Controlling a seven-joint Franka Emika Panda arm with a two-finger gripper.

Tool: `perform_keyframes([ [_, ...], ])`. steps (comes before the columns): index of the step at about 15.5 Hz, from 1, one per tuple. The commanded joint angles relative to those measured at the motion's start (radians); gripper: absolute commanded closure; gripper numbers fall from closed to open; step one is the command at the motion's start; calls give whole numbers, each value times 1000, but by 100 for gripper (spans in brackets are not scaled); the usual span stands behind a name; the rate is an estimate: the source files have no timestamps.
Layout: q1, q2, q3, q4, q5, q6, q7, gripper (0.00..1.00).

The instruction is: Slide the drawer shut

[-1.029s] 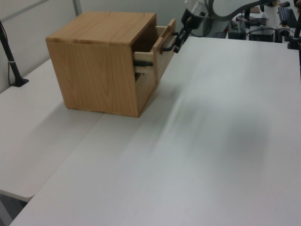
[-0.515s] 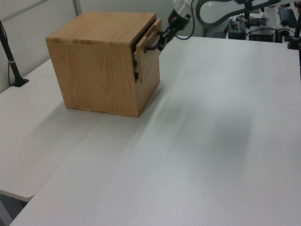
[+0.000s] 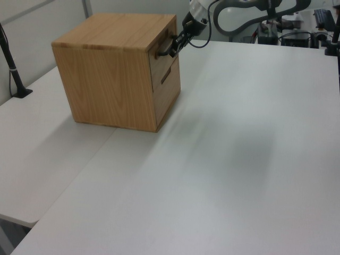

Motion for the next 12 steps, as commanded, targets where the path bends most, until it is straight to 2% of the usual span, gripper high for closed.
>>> perform_keyframes([
  [1,3,-91,-11,-71,9,-26,12,89],
  [3,1,-183,-12,-133,15,-158,-8,87],
  [4,1,-218,-14,-133,19,-256,-23,85],
  [8,47,-360,-68,-144,21,-647,-32,65],
  [10,93,-413,-100,-149,16,-805,-37,51],
  [12,101,-455,-109,-150,10,-919,-37,25],
])
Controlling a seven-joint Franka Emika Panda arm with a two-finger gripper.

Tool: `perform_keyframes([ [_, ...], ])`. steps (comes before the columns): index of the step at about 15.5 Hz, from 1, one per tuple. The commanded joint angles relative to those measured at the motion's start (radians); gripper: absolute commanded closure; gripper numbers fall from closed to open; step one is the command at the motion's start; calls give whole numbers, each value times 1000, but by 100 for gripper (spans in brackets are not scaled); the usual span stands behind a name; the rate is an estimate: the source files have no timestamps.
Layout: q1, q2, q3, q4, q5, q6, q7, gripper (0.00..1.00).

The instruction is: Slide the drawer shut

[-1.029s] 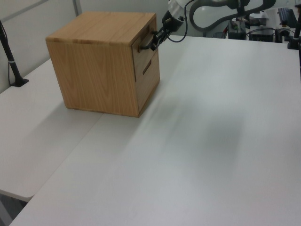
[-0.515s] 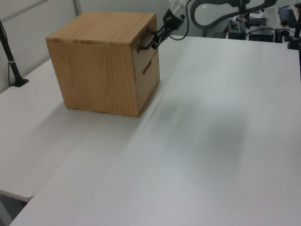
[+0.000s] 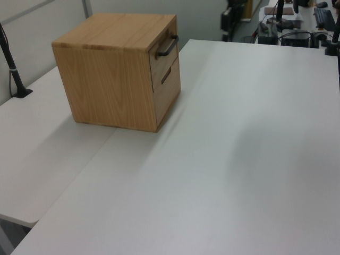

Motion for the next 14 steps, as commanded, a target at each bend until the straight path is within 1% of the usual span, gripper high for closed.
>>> perform_keyframes([
  [1,53,-107,-50,-78,7,-170,-21,10],
  [2,53,-130,-50,-96,-8,-190,-23,0],
  [4,70,-153,-48,-115,-66,-196,-37,0],
  [5,71,-153,-48,-115,-74,-198,-32,0],
  [11,56,-128,-50,-104,-76,-196,-37,0],
  [14,53,-124,-51,-81,-76,-196,-32,0],
])
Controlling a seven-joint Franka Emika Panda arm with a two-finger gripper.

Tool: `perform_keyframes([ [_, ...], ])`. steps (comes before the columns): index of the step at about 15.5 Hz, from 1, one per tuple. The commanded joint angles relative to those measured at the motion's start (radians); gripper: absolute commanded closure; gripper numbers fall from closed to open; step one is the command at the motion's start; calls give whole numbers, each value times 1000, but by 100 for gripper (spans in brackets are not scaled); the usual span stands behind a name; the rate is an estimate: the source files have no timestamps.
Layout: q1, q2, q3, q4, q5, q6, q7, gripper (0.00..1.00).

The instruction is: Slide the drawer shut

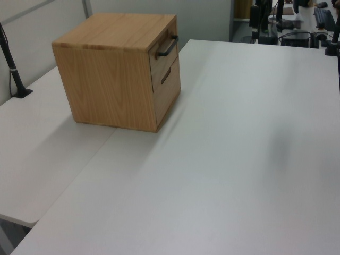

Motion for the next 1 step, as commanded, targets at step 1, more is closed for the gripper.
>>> perform_keyframes([
  [1,8,-4,-17,6,-13,-5,-16,0],
])
